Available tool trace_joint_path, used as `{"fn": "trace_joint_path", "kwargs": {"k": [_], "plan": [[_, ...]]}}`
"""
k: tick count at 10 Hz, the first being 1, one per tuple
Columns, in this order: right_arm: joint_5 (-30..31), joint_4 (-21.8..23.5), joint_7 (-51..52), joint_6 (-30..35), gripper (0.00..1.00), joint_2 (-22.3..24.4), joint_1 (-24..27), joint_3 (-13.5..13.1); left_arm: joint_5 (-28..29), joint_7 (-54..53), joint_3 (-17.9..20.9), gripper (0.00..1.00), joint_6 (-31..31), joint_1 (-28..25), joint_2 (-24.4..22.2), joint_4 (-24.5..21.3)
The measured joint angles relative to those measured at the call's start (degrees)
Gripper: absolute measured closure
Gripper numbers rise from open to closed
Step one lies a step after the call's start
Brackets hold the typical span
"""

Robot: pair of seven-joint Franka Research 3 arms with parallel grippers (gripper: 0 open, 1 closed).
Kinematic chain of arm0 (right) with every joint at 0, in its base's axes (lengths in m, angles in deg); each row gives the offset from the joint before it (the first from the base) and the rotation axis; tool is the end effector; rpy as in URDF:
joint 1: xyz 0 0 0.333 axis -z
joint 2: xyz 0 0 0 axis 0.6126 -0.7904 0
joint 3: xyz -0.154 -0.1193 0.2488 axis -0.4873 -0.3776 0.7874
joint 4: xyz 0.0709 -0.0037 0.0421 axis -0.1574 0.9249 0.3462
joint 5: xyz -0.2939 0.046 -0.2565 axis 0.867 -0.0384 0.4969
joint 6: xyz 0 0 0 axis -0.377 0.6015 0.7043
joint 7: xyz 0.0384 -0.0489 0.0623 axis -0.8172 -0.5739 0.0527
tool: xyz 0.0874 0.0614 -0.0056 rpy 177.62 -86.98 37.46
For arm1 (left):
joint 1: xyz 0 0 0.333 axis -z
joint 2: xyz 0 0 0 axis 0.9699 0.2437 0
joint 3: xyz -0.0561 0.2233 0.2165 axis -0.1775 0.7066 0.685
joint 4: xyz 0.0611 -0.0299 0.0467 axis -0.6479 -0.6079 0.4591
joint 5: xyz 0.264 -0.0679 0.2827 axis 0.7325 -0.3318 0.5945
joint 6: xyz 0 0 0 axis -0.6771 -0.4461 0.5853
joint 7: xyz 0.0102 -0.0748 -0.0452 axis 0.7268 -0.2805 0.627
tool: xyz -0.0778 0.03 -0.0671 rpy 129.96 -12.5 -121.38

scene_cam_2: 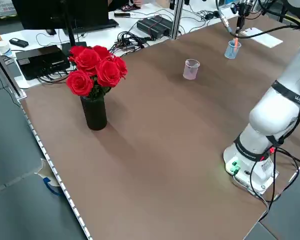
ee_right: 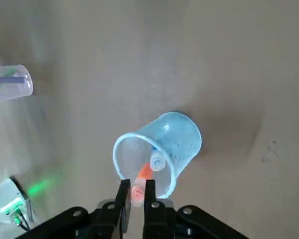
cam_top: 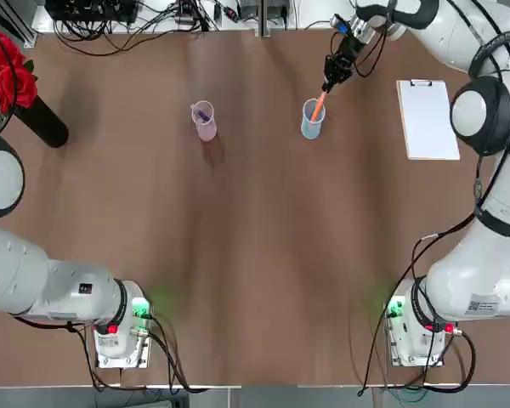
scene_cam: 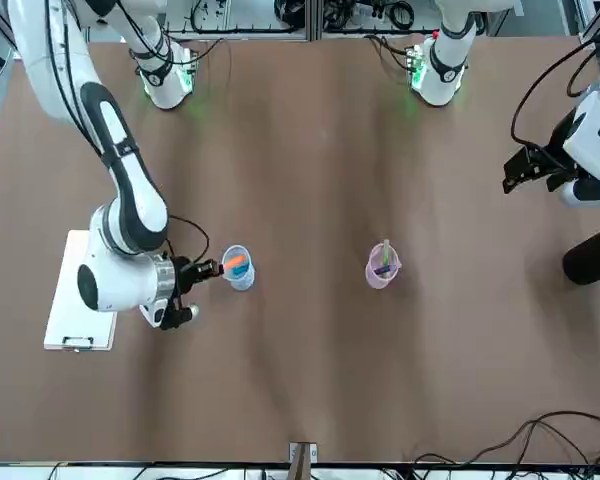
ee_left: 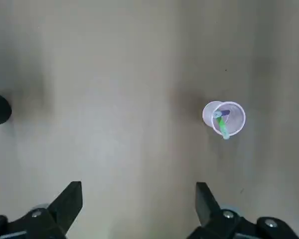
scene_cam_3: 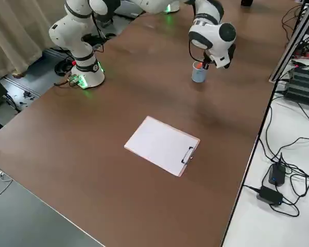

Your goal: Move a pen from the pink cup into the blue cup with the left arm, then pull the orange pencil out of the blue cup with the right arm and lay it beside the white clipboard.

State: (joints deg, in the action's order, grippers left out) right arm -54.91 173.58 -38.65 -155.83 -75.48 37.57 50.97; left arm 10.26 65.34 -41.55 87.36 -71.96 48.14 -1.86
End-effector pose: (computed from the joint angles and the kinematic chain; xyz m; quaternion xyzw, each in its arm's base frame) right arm 0.6609 0.1997 0.3008 -0.9488 -0.0919 0.1404 0.2677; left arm 0.5594 -0.0658 0.6174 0.9998 0.0132 -0.0012 0.0147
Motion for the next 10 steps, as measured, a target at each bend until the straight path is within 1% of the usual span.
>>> {"fn": "trace_joint_path", "kwargs": {"k": [3, 5, 7, 8, 10], "plan": [[0.8, -1.5, -0.5, 3.7, 0.85, 1.6, 0.6, -0.1, 0.0, 0.0, 0.0, 0.0, 0.0, 0.0, 0.0, 0.0], [0.9, -2.0, -0.5, 4.5, 0.85, 2.4, 0.6, -0.3, 0.0, -0.5, 0.3, 0.0, 0.0, 0.0, 0.0, 0.0], [0.9, -3.5, -0.7, 5.4, 0.85, 2.4, 0.7, -0.6, 0.0, -2.9, 1.8, 0.0, 0.1, 0.0, 0.0, 0.0], [0.9, -4.7, -0.8, 7.3, 0.85, 2.5, 0.7, -1.0, 0.0, -3.9, 2.6, 0.0, 0.1, 0.0, 0.0, 0.0], [0.9, -8.7, -0.9, 13.2, 0.85, 2.6, 0.9, -3.5, 0.0, -4.2, 2.9, 0.0, 0.1, 0.0, -0.1, 0.0]]}}
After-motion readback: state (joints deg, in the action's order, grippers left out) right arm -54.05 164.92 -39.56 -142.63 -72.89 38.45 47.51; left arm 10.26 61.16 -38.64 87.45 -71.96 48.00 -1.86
